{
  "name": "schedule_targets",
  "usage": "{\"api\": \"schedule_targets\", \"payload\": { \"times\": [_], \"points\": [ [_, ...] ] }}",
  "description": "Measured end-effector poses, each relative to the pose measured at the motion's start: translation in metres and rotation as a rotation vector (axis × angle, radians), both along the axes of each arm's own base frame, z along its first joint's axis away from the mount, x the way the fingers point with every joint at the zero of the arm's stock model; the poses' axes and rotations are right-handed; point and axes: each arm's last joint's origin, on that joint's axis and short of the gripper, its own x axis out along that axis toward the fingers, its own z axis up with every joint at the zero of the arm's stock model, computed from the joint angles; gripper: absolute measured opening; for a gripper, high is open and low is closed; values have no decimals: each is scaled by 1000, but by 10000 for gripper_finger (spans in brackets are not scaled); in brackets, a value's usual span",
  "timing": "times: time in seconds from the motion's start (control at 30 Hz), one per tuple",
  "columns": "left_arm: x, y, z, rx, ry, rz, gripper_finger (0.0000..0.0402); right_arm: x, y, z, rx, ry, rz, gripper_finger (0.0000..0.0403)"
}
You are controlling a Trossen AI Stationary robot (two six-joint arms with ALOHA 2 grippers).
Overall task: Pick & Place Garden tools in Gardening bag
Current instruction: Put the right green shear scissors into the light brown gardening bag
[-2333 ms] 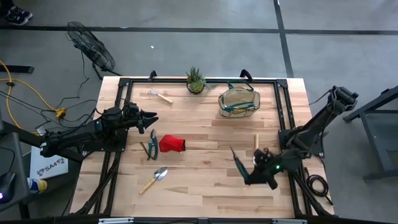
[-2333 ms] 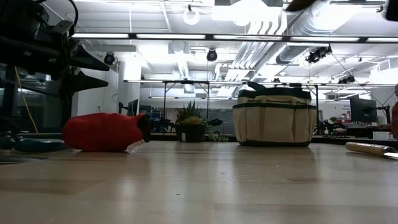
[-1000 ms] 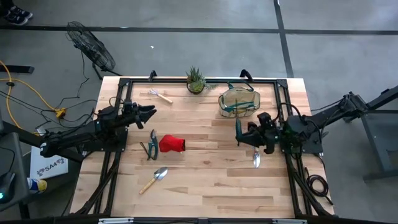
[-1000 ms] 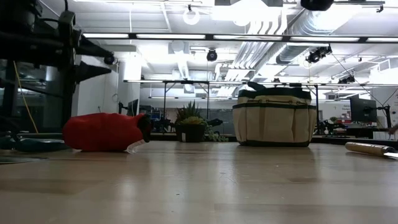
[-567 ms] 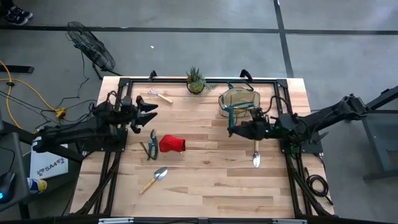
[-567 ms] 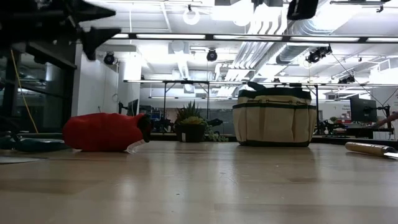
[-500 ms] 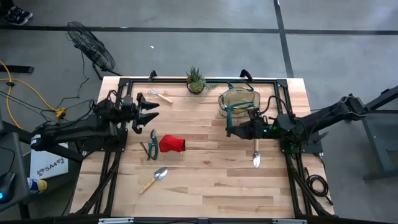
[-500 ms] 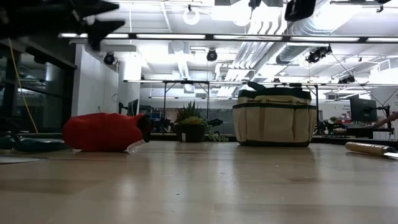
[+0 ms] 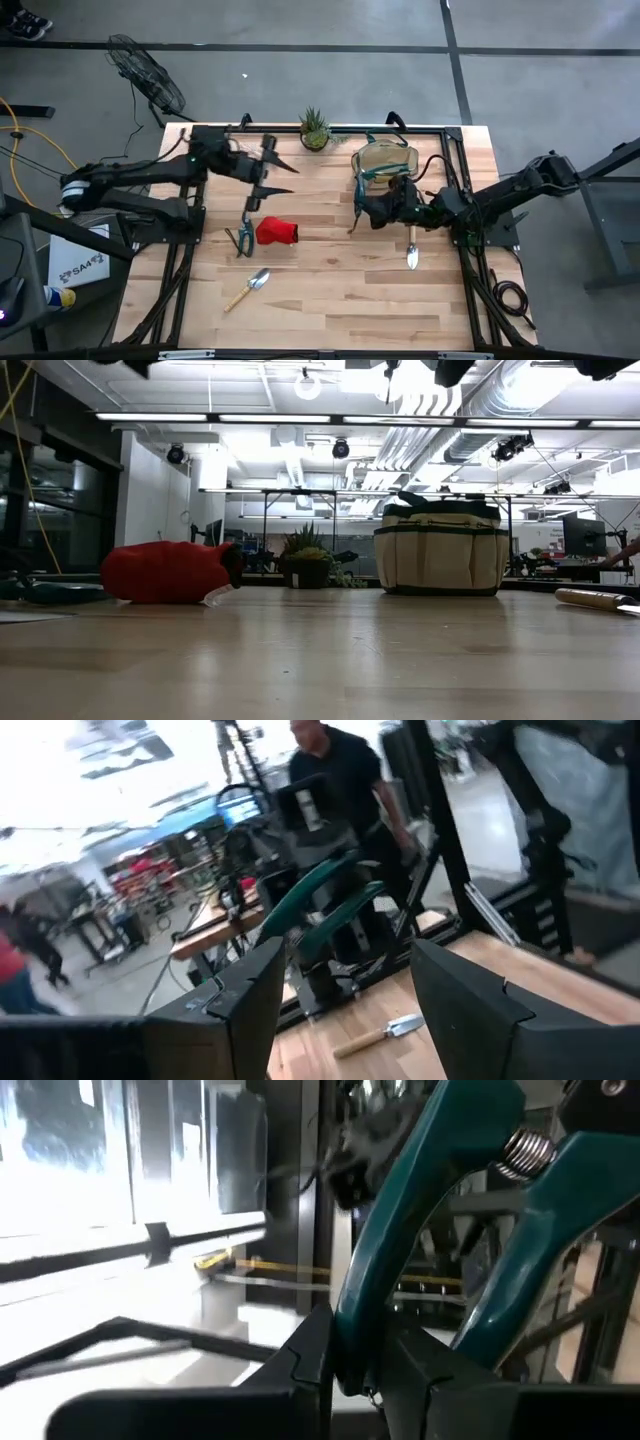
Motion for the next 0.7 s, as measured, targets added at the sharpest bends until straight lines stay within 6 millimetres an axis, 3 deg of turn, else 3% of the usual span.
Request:
{"api": "schedule_targets", "payload": {
  "times": [0.3,0.7],
  "points": [
    [43,-24,9,227,38,21,212,-1,-4,2,63,-16,-103,43],
    [89,-62,7,535,13,125,212,-3,-3,6,65,-60,-85,42]
  ]
}}
